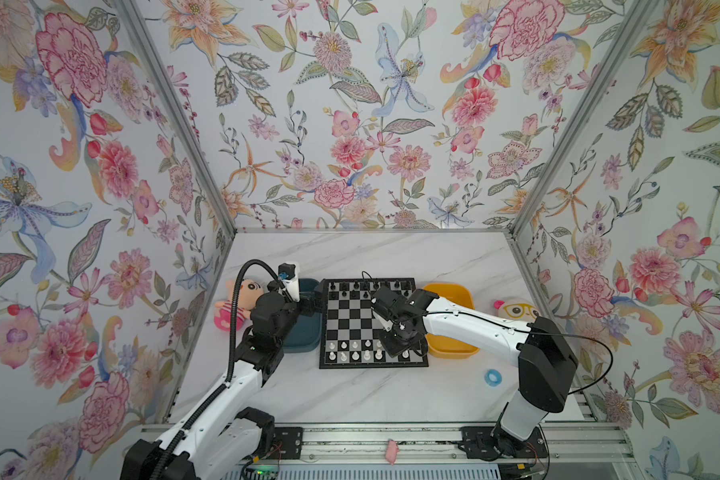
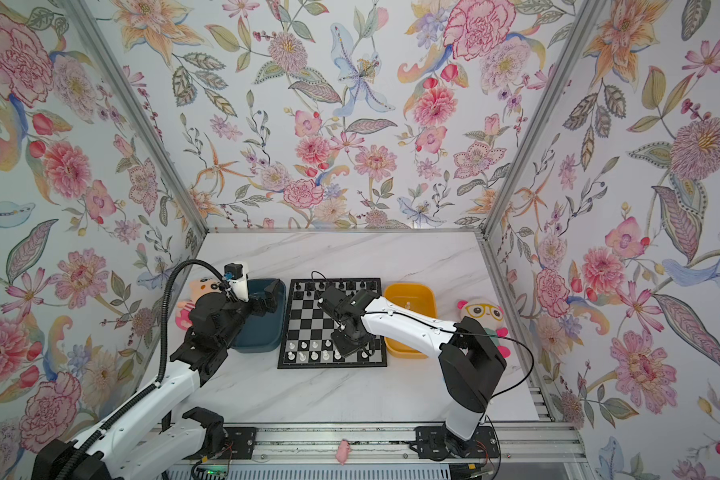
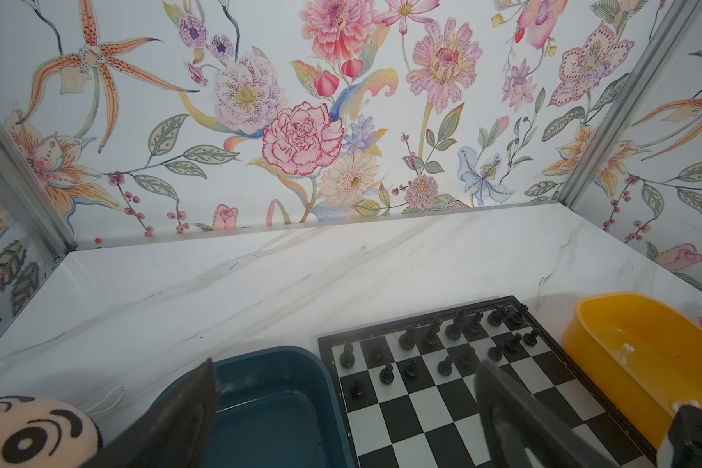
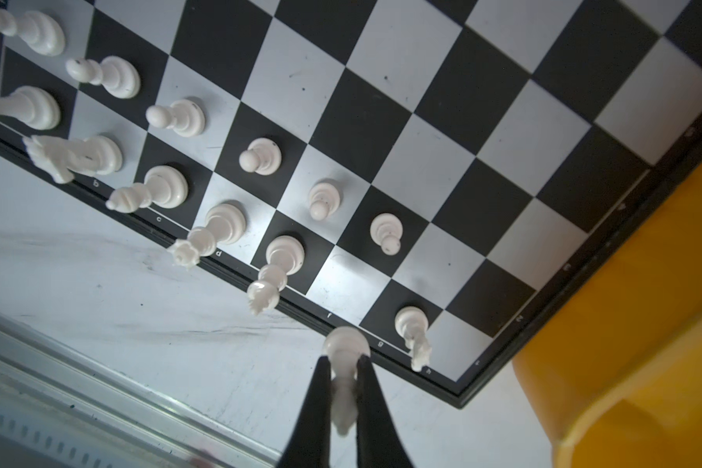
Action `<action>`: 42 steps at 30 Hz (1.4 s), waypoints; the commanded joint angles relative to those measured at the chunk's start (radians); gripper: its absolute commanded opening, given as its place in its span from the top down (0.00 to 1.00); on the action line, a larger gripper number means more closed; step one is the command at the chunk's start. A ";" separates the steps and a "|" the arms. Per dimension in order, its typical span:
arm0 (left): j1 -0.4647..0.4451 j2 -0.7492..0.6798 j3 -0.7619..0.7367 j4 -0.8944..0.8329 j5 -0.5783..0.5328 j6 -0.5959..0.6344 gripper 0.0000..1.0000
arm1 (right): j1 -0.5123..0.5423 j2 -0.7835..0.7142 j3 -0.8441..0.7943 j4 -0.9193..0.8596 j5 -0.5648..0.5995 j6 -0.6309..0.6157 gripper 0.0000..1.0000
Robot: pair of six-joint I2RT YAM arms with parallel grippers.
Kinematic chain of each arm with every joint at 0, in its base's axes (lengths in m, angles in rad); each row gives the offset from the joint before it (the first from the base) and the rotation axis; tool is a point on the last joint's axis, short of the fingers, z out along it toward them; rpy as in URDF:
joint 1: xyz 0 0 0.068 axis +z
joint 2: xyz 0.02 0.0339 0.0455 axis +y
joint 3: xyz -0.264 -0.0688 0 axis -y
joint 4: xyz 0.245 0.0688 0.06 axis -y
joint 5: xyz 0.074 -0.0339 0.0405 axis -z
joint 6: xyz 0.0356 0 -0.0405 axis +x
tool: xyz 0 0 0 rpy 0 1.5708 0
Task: Set up the chess pieces on the board
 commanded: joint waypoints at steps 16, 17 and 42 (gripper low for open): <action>0.008 -0.038 -0.022 -0.009 -0.026 0.009 0.01 | 0.007 0.070 -0.051 0.063 -0.014 0.017 1.00; 0.008 -0.038 -0.022 -0.008 -0.026 0.009 0.01 | 0.006 0.073 -0.049 0.061 -0.007 0.019 1.00; 0.009 -0.019 -0.015 -0.004 -0.018 0.009 0.01 | 0.004 0.090 -0.068 0.084 0.014 0.028 0.98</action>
